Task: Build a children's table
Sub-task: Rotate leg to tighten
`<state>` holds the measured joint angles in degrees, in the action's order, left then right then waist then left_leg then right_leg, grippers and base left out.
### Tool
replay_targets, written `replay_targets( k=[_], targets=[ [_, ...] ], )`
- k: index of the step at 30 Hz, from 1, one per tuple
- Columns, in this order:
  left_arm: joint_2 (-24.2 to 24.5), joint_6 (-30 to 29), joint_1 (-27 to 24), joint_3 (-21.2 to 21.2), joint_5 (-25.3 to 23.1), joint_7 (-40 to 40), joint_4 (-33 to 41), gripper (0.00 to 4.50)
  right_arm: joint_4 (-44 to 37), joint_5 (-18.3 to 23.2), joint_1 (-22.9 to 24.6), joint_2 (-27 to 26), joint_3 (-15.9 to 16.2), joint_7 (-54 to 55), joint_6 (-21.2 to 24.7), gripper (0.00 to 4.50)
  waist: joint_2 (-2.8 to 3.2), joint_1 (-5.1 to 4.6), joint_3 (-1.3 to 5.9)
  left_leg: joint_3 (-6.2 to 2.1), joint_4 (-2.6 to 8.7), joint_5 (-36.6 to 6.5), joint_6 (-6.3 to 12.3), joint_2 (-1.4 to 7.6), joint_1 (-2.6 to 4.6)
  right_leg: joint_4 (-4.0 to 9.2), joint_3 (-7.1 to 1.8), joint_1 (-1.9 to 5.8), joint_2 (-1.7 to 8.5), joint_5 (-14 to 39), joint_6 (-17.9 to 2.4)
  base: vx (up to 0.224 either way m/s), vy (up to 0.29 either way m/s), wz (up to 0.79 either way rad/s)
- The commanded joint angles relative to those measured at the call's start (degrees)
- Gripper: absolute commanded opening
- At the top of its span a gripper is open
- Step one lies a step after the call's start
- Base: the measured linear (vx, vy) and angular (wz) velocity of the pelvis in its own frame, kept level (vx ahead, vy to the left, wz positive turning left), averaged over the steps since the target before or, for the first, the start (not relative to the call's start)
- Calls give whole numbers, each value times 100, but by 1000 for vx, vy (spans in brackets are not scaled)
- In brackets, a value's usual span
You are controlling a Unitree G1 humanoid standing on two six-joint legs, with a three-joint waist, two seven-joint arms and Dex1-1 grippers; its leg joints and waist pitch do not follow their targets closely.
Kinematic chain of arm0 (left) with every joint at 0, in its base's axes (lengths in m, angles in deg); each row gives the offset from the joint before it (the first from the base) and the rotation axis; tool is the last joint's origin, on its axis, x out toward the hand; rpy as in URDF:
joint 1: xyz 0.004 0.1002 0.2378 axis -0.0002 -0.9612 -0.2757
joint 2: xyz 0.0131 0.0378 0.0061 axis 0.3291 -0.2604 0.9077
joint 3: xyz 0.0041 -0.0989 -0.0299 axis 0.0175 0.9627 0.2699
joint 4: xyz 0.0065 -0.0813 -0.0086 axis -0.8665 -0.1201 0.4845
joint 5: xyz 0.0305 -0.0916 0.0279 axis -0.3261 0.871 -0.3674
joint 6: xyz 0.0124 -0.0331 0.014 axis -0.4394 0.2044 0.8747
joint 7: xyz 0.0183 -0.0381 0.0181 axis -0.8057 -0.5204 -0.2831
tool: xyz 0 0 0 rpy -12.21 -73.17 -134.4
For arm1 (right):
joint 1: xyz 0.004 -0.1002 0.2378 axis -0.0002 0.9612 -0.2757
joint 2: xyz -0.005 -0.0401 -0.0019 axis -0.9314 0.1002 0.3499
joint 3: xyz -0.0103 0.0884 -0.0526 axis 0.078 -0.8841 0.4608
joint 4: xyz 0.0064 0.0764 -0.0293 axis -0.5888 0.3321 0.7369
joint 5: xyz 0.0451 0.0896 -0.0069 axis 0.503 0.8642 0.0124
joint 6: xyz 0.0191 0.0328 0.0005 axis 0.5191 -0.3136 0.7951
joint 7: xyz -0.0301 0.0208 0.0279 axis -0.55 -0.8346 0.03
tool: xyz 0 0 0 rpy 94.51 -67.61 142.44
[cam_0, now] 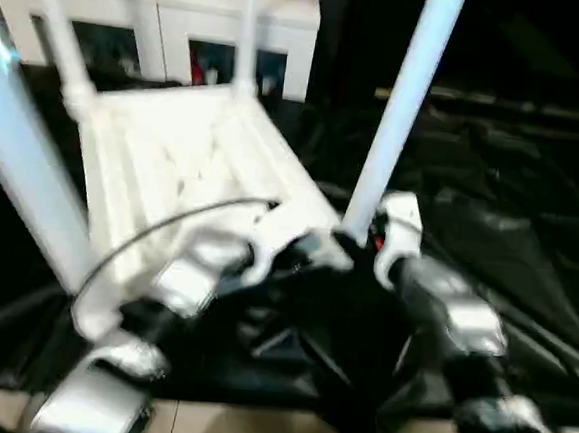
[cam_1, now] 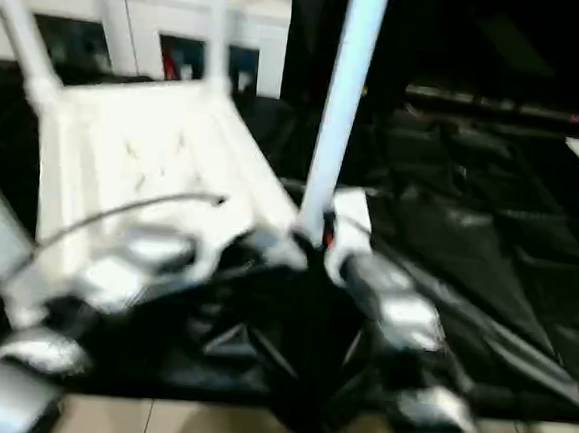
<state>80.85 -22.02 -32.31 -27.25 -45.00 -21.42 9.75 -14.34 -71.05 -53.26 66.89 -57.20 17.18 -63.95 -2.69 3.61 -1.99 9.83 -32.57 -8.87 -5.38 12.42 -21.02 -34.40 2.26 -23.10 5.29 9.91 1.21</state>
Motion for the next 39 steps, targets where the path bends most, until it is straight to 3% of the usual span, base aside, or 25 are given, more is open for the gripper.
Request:
replay_targets(
  k=[1,3,6,9,10,12,13,17,20,24,28,32,33,34,39],
  targets=[
    [-353,-35,68,-202,49,1,-119,0,468,-251,-17,-185,123,393,89,263,23,-7,287,12,407,-2235,-221,-17,57,534,-105,133,171,2323,-672,0,0,0],
    [-507,10,128,-263,6,-6,-220,0,581,-291,-121,-356,227,435,-69,263,19,-6,294,15,408,-2154,-202,-18,47,519,-105,148,160,2133,-680,0,0,0],
    [-549,115,210,-297,-46,-25,-379,0,623,-340,-171,-499,356,282,-282,332,15,7,312,22,407,-1994,-163,-11,34,478,-109,174,154,1757,-748,0,0,0],
    [-308,141,167,-251,-55,135,-338,0,455,-333,-89,-309,355,40,-286,334,20,13,314,26,409,-1913,-125,-7,29,456,-111,192,153,1516,-833,0,0,0],
    [-279,142,162,-247,-58,155,-332,0,441,-340,-82,-279,359,18,-293,369,15,17,318,32,409,-1863,-103,-8,27,450,-109,204,149,1420,-858,0,0,0],
    [-195,213,141,-251,-46,280,-304,0,343,-314,-46,-174,318,-40,-272,377,9,29,322,43,401,-1780,-54,-7,31,447,-112,214,158,1298,-901,0,0,0],
    [42,389,80,-326,-76,581,-177,0,52,-350,89,153,382,-350,-249,385,7,36,326,46,398,-1707,-36,-2,31,439,-115,217,162,1208,-941,0,0,0],
    [347,462,-27,-355,-18,1034,58,0,-419,-377,312,657,500,-990,-152,420,22,116,329,69,377,-1358,85,11,37,389,-120,253,153,667,-1055,0,0,0],
    [535,431,-99,-326,79,1345,242,0,-753,-369,446,1055,586,-1554,-86,441,33,167,327,72,380,-1343,74,19,45,373,-124,263,154,631,-1104,0,0,0],
    [995,608,-381,-406,441,2344,814,0,-1454,-150,667,1812,802,-2787,-128,441,45,193,315,65,393,-1555,76,39,47,393,-121,272,163,835,-1096,0,0,0],
    [1236,500,-567,-479,631,2852,1236,0,-1714,-31,757,2182,980,-3492,-188,441,35,191,304,79,385,-1525,106,47,43,370,-119,252,153,787,-1201,0,0,0],
    [1344,370,-662,-531,686,3058,1452,0,-1670,-60,757,2223,1063,-3687,-184,426,44,191,290,76,391,-1591,56,46,44,388,-122,238,167,1098,-1162,0,0,0],
    [1363,370,-684,-543,680,3049,1488,0,-1644,-78,751,2206,1098,-3700,-196,415,-11,190,291,82,388,-1572,55,44,38,390,-122,238,166,1123,-1146,0,0,0],
    [1382,364,-707,-553,691,3038,1533,0,-1624,-81,740,2191,1131,-3717,-204,404,7,201,293,75,392,-1546,48,46,42,382,-121,237,172,1156,-1132,0,0,0],
    [1421,295,-781,-545,720,3033,1674,0,-1604,-42,706,2165,1194,-3820,-175,372,-5,190,303,82,371,-1333,81,40,36,346,-121,248,163,843,-1182,0,0,0]
  ],
)
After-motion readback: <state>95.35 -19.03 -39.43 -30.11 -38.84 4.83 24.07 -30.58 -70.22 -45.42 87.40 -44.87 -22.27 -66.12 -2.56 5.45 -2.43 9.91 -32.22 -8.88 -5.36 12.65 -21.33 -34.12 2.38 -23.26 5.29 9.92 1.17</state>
